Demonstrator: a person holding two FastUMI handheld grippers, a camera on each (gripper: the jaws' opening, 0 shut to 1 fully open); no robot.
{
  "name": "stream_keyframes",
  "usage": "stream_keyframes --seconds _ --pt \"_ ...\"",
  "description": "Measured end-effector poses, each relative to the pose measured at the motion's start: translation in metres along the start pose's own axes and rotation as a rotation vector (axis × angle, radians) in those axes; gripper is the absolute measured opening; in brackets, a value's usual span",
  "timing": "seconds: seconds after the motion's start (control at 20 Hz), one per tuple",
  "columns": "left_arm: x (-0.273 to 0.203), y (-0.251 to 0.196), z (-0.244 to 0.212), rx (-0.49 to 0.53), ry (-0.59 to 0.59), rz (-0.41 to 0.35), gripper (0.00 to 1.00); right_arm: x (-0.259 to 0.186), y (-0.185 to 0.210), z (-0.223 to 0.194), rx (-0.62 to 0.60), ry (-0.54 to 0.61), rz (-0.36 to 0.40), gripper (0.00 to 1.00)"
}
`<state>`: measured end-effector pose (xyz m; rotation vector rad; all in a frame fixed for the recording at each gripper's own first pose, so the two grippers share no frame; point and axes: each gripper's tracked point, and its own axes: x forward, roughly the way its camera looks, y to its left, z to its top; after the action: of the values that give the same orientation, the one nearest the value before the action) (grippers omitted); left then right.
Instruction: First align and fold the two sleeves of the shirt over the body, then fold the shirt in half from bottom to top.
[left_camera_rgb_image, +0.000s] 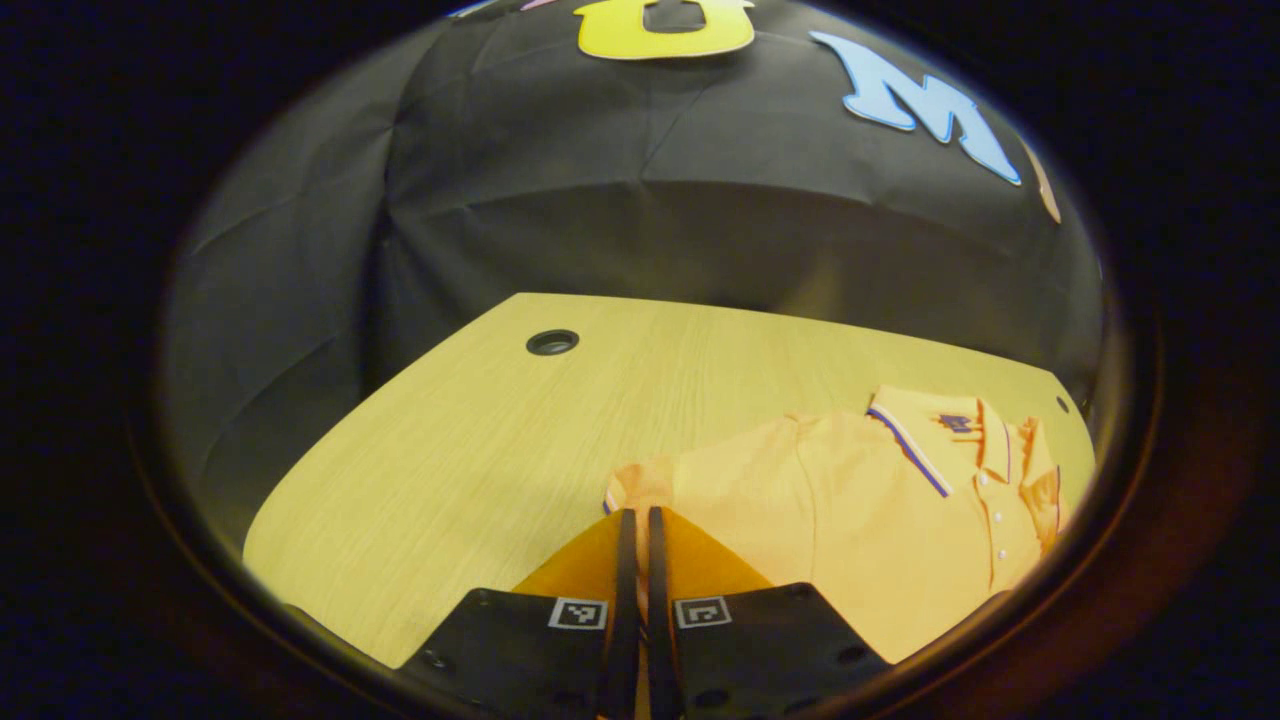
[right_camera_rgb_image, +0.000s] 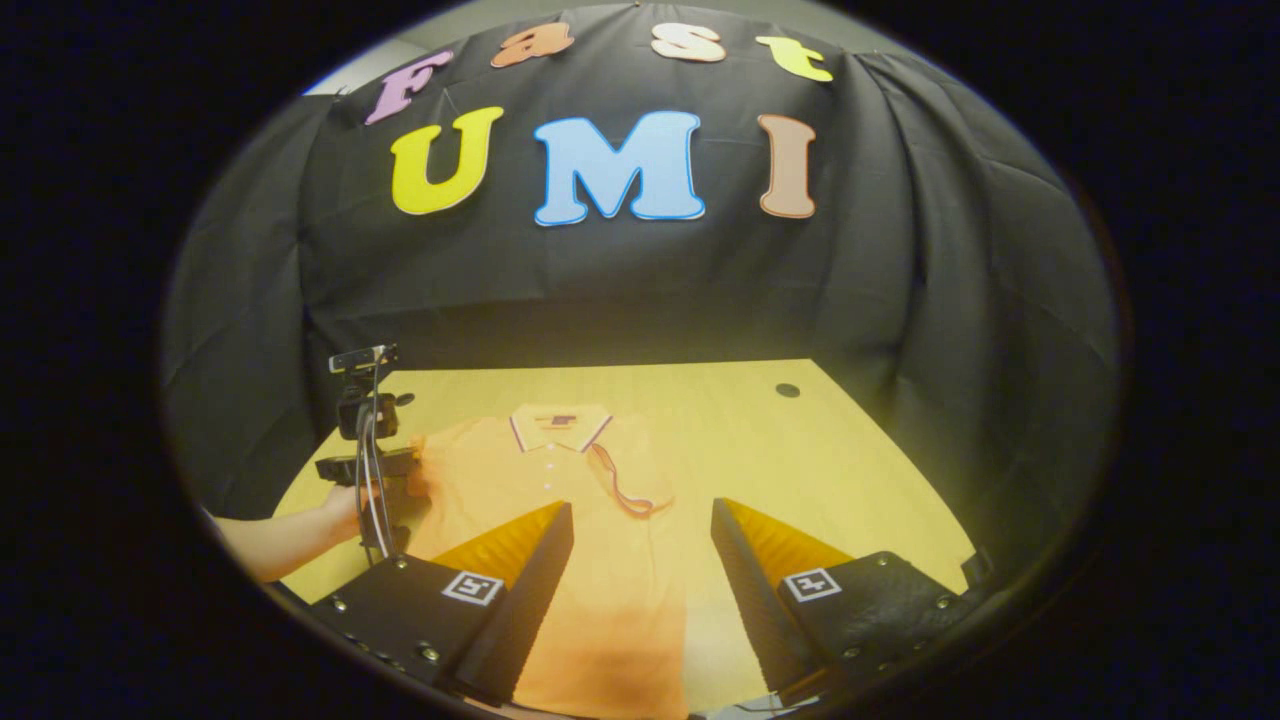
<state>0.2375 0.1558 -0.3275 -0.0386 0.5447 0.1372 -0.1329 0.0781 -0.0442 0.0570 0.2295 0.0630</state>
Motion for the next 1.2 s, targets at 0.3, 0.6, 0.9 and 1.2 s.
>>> stream_keyframes --seconds 0.3,0.6,0.9,1.2 --pt "-0.024 -0.019 0.026 -0.014 -0.048 -0.034 0.10 0.000 -0.008 -0.006 0.024 0.012 -0.008 0.87" --pt "-0.050 -0.081 0.054 0.083 -0.114 -0.122 0.11 0.000 -0.011 -0.012 0.038 0.018 -0.005 0.87" --pt "-0.053 -0.138 0.044 0.183 -0.100 -0.208 0.10 -0.005 -0.023 -0.017 0.057 0.017 -0.030 0.87" --pt "-0.048 -0.149 0.029 0.210 -0.053 -0.226 0.10 -0.008 -0.026 -0.026 0.087 0.024 -0.064 0.86"
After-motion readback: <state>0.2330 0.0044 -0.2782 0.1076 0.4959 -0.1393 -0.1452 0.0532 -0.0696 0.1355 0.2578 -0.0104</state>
